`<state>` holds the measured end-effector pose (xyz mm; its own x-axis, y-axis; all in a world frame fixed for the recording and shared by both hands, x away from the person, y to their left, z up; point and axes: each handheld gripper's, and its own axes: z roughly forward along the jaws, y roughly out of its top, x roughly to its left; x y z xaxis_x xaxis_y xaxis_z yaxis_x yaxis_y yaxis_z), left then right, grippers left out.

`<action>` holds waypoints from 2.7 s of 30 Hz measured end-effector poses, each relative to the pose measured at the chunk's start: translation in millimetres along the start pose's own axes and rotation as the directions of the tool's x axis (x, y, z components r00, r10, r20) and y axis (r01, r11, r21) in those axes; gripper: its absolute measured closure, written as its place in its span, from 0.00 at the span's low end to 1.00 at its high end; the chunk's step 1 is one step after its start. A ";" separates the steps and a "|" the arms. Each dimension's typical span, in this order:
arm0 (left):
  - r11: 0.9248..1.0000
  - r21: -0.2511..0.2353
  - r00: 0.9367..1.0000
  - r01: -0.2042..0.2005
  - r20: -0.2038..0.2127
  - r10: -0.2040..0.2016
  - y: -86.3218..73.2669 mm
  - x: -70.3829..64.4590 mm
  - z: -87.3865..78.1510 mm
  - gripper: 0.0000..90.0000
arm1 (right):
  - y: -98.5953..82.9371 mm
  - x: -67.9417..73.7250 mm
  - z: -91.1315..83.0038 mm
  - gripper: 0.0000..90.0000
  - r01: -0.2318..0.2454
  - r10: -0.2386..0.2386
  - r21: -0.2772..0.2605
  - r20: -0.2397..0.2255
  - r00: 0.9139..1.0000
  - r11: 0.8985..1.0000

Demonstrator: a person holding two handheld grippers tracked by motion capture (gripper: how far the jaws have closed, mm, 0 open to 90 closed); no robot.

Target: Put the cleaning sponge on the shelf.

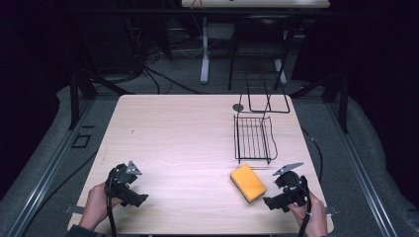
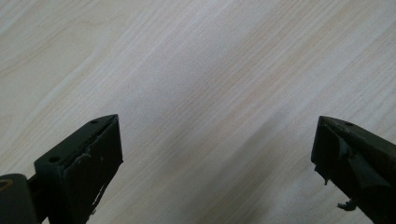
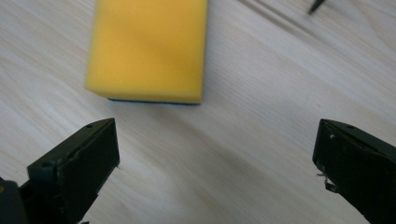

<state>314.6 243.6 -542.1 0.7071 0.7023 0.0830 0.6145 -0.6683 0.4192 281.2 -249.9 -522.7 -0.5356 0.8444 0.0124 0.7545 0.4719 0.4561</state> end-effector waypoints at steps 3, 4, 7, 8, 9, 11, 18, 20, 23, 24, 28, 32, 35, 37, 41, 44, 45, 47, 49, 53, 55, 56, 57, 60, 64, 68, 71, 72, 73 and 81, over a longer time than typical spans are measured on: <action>1.000 0.004 1.000 -0.005 0.000 0.005 0.6 -1.1 0.7 0.02 | 7.0 5.8 3.2 0.00 0.015 -0.015 -0.002 -0.016 1.000 1.000; 1.000 0.004 1.000 -0.006 0.000 0.006 1.0 -1.2 0.7 0.02 | 10.0 8.4 4.5 0.00 0.027 -0.027 0.005 -0.018 0.999 1.000; 1.000 0.003 1.000 -0.006 0.000 0.006 1.0 -1.1 0.8 0.03 | 19.1 17.2 11.7 0.00 0.056 -0.056 0.014 -0.023 0.998 0.998; 1.000 0.003 1.000 -0.004 0.000 0.004 0.7 -1.0 0.9 0.02 | 21.2 19.1 13.3 0.00 0.059 -0.059 0.018 -0.028 0.998 0.998; 1.000 0.004 1.000 -0.003 0.000 0.003 0.5 -0.7 0.8 0.02 | 23.9 21.2 15.7 0.00 0.068 -0.067 0.022 -0.028 0.997 0.997; 1.000 0.001 1.000 -0.002 0.001 0.002 0.3 -0.5 0.7 0.02 | 29.0 24.9 19.8 0.00 0.076 -0.075 0.029 -0.035 0.997 0.997; 1.000 -0.001 1.000 -0.005 0.002 0.005 1.0 -1.2 0.8 0.02 | 40.6 30.0 35.1 0.00 0.093 -0.091 0.062 -0.040 0.995 0.994; 1.000 0.002 1.000 -0.005 0.004 0.005 0.8 -0.6 0.8 0.02 | 43.0 31.2 38.9 0.00 0.098 -0.095 0.071 -0.043 0.995 0.993; 1.000 -0.001 1.000 -0.004 0.003 0.004 0.7 -0.3 0.3 0.02 | 44.4 34.2 43.4 0.00 0.105 -0.102 0.082 -0.039 0.994 0.991; 1.000 -0.001 1.000 -0.005 0.002 0.005 0.7 -0.3 0.2 0.02 | 44.4 35.4 45.9 0.00 0.108 -0.104 0.093 -0.044 0.994 0.990; 1.000 -0.003 1.000 -0.005 0.003 0.005 0.6 -0.3 0.1 0.02 | 43.0 37.1 50.0 0.13 0.115 -0.112 0.110 -0.034 0.993 0.987; 1.000 -0.002 1.000 -0.003 0.008 0.003 0.4 -0.5 0.3 0.02 | 41.7 38.1 52.9 0.19 0.104 -0.101 0.128 -0.027 0.995 0.986; 1.000 -0.004 1.000 -0.003 0.008 0.003 0.2 -0.4 0.1 0.02 | 41.2 37.6 53.5 0.21 0.104 -0.101 0.133 -0.023 0.995 0.986; 1.000 -0.004 1.000 -0.004 0.005 0.004 0.1 -0.3 0.0 0.02 | 40.9 37.4 52.3 0.23 0.104 -0.103 0.141 -0.018 0.995 0.984; 1.000 -0.003 1.000 -0.006 0.004 0.006 -0.1 -0.3 -0.3 0.02 | 41.0 37.4 51.1 0.23 0.108 -0.106 0.143 -0.020 0.994 0.984; 1.000 -0.003 1.000 -0.003 0.007 0.003 -0.1 -0.5 0.1 0.02 | 41.6 37.3 48.0 0.24 0.109 -0.107 0.131 -0.021 0.994 0.985; 1.000 -0.003 1.000 -0.003 0.007 0.003 0.0 -0.4 0.1 0.02 | 41.8 37.9 46.7 0.24 0.101 -0.100 0.127 -0.020 0.995 0.987; 1.000 -0.004 1.000 -0.003 0.007 0.003 0.0 -0.6 0.0 0.02 | 42.3 37.8 43.9 0.24 0.107 -0.105 0.126 -0.022 0.994 0.986; 1.000 -0.003 1.000 -0.005 0.004 0.005 0.0 -0.4 -0.1 0.02 | 42.3 38.5 42.4 0.24 0.104 -0.102 0.113 -0.021 0.995 0.988; 1.000 -0.004 1.000 -0.003 0.004 0.003 -0.2 -0.3 -0.2 0.02 | 43.1 39.5 37.8 0.24 0.117 -0.116 0.097 -0.022 0.993 0.988; 1.000 -0.003 1.000 -0.004 0.004 0.004 -0.2 -0.3 -0.1 0.02 | 43.6 39.8 35.4 0.24 0.120 -0.118 0.100 -0.025 0.993 0.988; 1.000 -0.003 1.000 -0.004 0.004 0.004 -0.1 -0.3 -0.1 0.02 | 43.3 40.2 35.3 0.24 0.118 -0.117 0.091 -0.023 0.993 0.989; 1.000 -0.003 1.000 -0.005 0.005 0.005 -0.1 -0.2 -0.1 0.02 | 43.1 40.4 35.0 0.24 0.120 -0.118 0.088 -0.023 0.993 0.989; 1.000 -0.002 1.000 -0.003 0.007 0.003 -0.2 -0.3 0.1 0.02 | 43.0 40.9 33.0 0.24 0.125 -0.123 0.091 -0.026 0.992 0.988; 1.000 0.000 1.000 -0.004 0.006 0.004 -0.2 -0.3 0.1 0.02 | 42.9 41.5 30.1 0.24 0.125 -0.124 0.078 -0.019 0.992 0.989; 1.000 0.003 1.000 -0.005 0.002 0.005 -0.4 -0.3 0.0 0.03 | 43.2 41.9 25.1 0.24 0.119 -0.118 0.071 -0.018 0.993 0.990; 1.000 0.012 1.000 -0.007 -0.015 0.007 -0.3 -1.0 0.6 0.04 | 43.2 41.7 21.2 0.25 0.118 -0.117 0.061 -0.017 0.993 0.991; 1.000 0.016 1.000 -0.004 -0.024 0.005 -0.2 -1.5 1.2 0.05 | 43.2 41.3 20.1 0.25 0.121 -0.120 0.057 -0.016 0.993 0.991; 1.000 0.020 0.999 -0.001 -0.033 0.002 -0.1 -1.7 1.6 0.07 | 43.2 41.2 18.8 0.25 0.116 -0.115 0.052 -0.018 0.993 0.992; 0.994 0.013 0.993 0.113 -0.048 -0.112 0.0 3.5 1.0 0.10 | 42.7 37.7 11.4 0.25 0.106 -0.106 0.034 -0.007 0.994 0.994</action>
<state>317.5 245.8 -542.7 0.6161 0.7837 0.0790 0.6948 -0.5880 0.4141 297.6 -195.0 -513.0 -0.6152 0.7878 -0.0302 0.7058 0.5675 0.4240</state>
